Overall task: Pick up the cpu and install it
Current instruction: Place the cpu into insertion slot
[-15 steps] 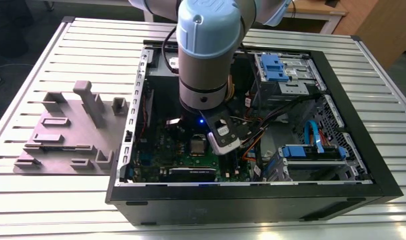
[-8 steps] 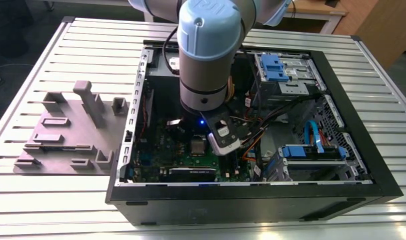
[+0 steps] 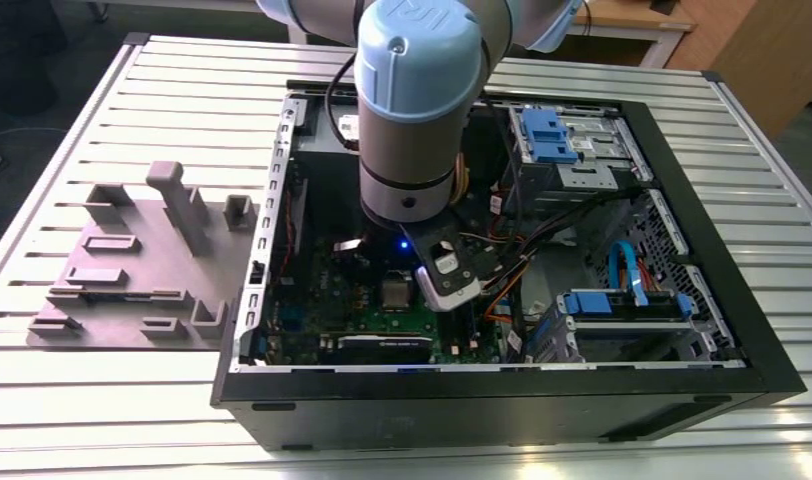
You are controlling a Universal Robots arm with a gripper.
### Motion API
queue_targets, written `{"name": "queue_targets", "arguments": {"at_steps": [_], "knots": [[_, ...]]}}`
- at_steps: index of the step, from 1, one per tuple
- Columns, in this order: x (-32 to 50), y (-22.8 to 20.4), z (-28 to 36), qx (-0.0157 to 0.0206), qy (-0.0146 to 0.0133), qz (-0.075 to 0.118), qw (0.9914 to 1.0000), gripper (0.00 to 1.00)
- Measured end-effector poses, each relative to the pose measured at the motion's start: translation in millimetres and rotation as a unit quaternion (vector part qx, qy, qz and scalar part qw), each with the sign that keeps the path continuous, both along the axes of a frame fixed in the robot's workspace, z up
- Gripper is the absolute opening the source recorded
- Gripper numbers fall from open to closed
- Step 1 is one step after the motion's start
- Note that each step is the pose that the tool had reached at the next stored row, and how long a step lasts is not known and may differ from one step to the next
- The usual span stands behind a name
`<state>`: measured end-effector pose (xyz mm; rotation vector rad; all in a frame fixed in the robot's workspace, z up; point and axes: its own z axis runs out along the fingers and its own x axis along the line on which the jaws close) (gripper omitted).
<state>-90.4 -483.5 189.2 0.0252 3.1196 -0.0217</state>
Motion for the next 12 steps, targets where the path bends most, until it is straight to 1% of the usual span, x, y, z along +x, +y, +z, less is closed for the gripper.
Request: {"name": "queue_targets", "arguments": {"at_steps": [4, 12], "knots": [[-0.1, -0.1, -1.8, -0.0004, 0.0003, 0.000, 1.00000, 0.47], [0.0, 0.0, -2.4, -0.0001, 0.0000, 0.000, 1.00000, 0.47]]}}
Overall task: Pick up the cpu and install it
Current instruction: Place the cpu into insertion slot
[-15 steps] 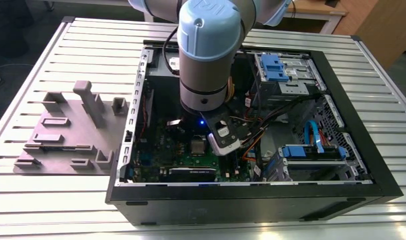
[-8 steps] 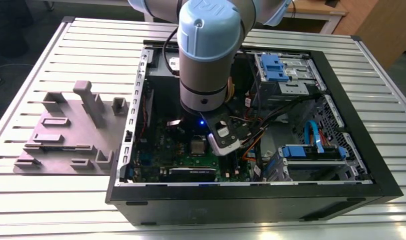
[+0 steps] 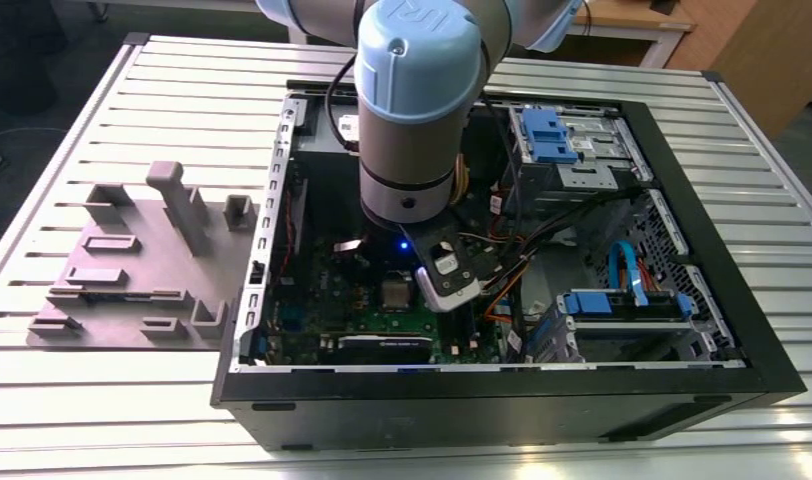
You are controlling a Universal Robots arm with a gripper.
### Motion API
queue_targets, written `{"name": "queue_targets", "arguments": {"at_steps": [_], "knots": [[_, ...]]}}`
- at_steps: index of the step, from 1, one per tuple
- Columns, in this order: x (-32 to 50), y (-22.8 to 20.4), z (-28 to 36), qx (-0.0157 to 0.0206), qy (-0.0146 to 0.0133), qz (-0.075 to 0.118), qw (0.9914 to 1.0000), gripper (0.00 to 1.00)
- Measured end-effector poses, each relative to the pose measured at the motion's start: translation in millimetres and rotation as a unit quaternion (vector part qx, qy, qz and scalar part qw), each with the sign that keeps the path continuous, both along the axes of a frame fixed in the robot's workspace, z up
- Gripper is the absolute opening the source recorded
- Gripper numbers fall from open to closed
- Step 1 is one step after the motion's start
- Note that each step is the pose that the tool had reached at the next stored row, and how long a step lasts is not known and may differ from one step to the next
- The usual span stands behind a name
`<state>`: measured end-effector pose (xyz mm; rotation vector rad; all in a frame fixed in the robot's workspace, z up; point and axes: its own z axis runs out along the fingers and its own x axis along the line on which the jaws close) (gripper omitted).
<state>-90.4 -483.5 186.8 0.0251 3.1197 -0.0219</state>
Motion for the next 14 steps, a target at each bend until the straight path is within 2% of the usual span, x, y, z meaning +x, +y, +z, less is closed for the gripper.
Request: {"name": "queue_targets", "arguments": {"at_steps": [5, 6, 14], "knots": [[0.2, 0.1, -0.4, 0.0003, -0.0003, 0.000, 1.00000, 0.48], [0.1, 0.1, -0.4, 0.0003, -0.0002, 0.000, 1.00000, 0.54], [-0.2, 0.0, -0.3, 0.0000, 0.0000, 0.000, 1.00000, 0.54]]}}
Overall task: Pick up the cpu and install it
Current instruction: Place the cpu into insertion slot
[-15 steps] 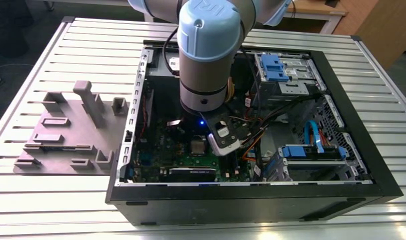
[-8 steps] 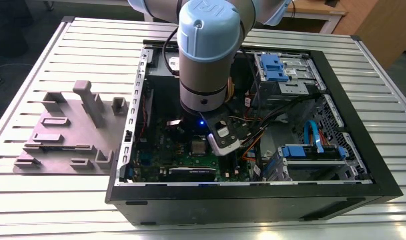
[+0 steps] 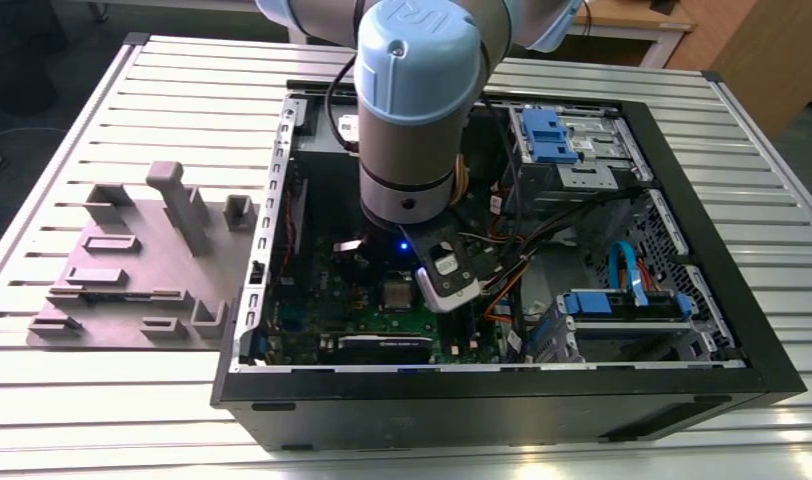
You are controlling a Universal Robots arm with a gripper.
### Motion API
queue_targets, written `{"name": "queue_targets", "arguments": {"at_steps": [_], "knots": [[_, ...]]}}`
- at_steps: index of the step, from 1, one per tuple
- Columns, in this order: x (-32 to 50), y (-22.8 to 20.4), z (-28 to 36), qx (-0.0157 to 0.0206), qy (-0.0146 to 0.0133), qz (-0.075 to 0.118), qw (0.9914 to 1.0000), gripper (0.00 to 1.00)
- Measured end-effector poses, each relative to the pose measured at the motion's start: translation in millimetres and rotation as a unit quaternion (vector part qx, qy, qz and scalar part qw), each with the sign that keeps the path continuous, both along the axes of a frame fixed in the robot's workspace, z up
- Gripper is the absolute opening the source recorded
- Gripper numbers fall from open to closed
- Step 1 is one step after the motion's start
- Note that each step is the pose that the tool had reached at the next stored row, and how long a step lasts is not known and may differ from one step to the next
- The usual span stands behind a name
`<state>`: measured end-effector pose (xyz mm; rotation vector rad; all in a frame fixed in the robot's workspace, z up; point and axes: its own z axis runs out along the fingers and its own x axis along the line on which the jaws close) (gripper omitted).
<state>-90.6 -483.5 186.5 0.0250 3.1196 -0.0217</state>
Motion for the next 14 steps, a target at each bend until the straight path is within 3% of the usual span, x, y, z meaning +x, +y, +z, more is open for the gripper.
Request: {"name": "queue_targets", "arguments": {"at_steps": [14], "knots": [[-3.4, 0.0, 0.5, 0.0001, -0.0021, 0.000, 1.00000, 0.54]]}}
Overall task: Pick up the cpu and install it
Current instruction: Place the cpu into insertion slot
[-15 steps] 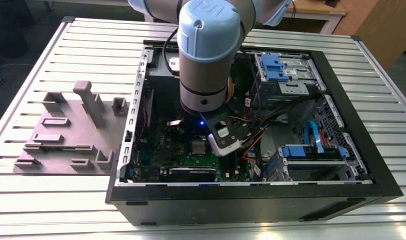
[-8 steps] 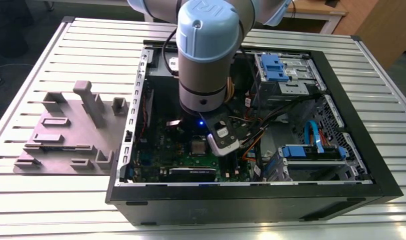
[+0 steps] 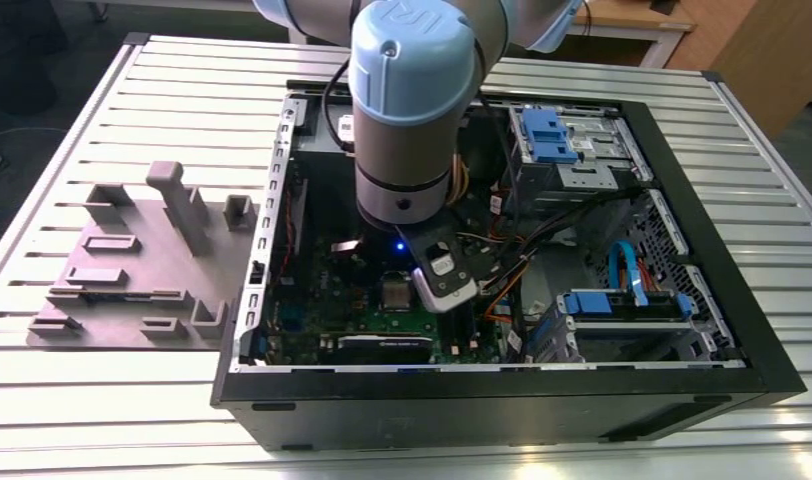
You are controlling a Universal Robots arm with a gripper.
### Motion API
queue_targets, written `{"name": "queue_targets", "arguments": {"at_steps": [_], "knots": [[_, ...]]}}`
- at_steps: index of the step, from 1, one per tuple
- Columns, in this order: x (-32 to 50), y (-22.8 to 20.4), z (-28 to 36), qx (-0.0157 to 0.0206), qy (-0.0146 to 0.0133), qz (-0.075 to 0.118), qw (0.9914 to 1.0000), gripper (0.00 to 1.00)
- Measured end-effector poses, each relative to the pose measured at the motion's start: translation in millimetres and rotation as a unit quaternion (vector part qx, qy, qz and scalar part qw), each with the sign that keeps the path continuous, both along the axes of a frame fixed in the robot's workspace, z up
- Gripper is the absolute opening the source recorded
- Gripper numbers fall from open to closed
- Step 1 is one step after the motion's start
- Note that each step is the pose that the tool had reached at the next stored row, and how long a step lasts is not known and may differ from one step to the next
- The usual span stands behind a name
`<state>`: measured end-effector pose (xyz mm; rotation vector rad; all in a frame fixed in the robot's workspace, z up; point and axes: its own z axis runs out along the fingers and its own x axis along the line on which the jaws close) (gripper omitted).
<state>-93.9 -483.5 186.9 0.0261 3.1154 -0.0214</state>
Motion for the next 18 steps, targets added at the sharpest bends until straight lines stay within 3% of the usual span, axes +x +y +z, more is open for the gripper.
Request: {"name": "queue_targets", "arguments": {"at_steps": [5, 9, 18], "knots": [[-0.1, 0.0, 2.9, -0.0003, 0.0001, -0.002, 1.00000, 0.54], [-0.2, -0.3, 2.9, -0.0008, 0.0000, -0.012, 0.99993, 0.54], [0.0, -0.4, 2.9, -0.0008, -0.0001, -0.012, 0.99992, 0.53]]}}
